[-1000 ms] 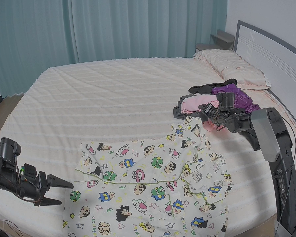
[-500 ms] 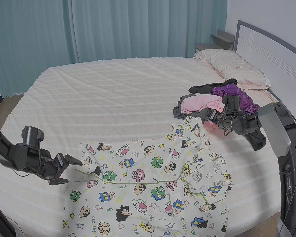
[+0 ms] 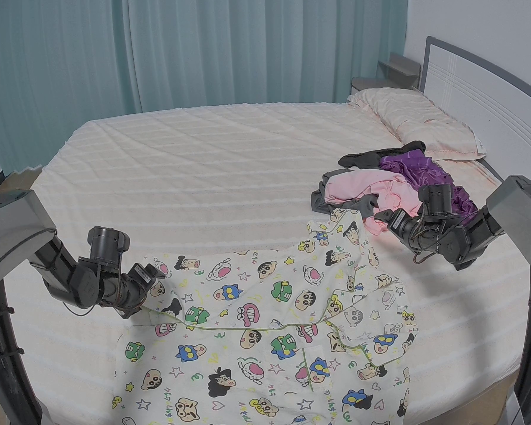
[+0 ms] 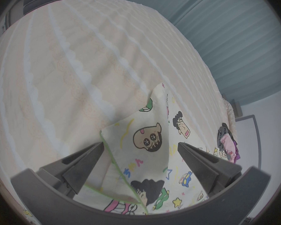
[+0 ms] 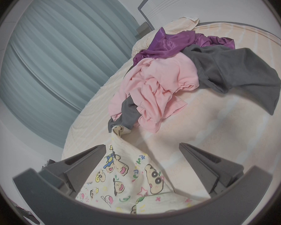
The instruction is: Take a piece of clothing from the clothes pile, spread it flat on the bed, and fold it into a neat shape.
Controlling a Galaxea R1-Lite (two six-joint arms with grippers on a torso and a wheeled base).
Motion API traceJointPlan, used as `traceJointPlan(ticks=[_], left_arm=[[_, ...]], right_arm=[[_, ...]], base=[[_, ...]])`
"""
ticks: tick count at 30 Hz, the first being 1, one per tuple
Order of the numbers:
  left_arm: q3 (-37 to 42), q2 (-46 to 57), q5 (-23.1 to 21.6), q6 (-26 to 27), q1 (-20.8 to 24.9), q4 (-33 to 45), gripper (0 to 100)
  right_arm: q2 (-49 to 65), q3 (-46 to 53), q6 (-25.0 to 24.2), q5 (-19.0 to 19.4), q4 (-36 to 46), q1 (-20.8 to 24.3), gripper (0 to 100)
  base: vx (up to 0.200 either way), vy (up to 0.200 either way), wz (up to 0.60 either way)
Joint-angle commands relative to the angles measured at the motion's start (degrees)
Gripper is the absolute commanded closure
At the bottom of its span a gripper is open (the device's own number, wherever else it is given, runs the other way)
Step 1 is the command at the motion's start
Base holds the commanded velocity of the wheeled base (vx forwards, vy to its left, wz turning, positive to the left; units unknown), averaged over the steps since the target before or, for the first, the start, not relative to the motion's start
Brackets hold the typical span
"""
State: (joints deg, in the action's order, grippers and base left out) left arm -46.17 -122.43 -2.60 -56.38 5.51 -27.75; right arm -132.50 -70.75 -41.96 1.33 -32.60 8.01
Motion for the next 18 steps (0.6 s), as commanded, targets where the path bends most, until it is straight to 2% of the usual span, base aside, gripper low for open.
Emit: traceJointPlan(ticks=[1, 8, 18], left_arm=[[-1.65, -2.90, 2.07, -1.36, 1.61, -0.38, 0], [-1.03, -2.64, 5.32, -3.74, 1.61, -0.29, 0], [1.08, 1.32, 5.58, -6.90, 0.82, -0.55, 0]], right_arm=[[5.06, 4.31, -0.67, 0.87, -1.42, -0.10, 0], [5.23, 4.40, -1.28, 0.87, -1.42, 0.25, 0], [5.76, 5.36, -1.63, 2.10, -1.50, 0.08, 0]], base=[[0.000, 0.000, 0.00], [0.000, 0.000, 0.00], [0.000, 0.000, 0.00]])
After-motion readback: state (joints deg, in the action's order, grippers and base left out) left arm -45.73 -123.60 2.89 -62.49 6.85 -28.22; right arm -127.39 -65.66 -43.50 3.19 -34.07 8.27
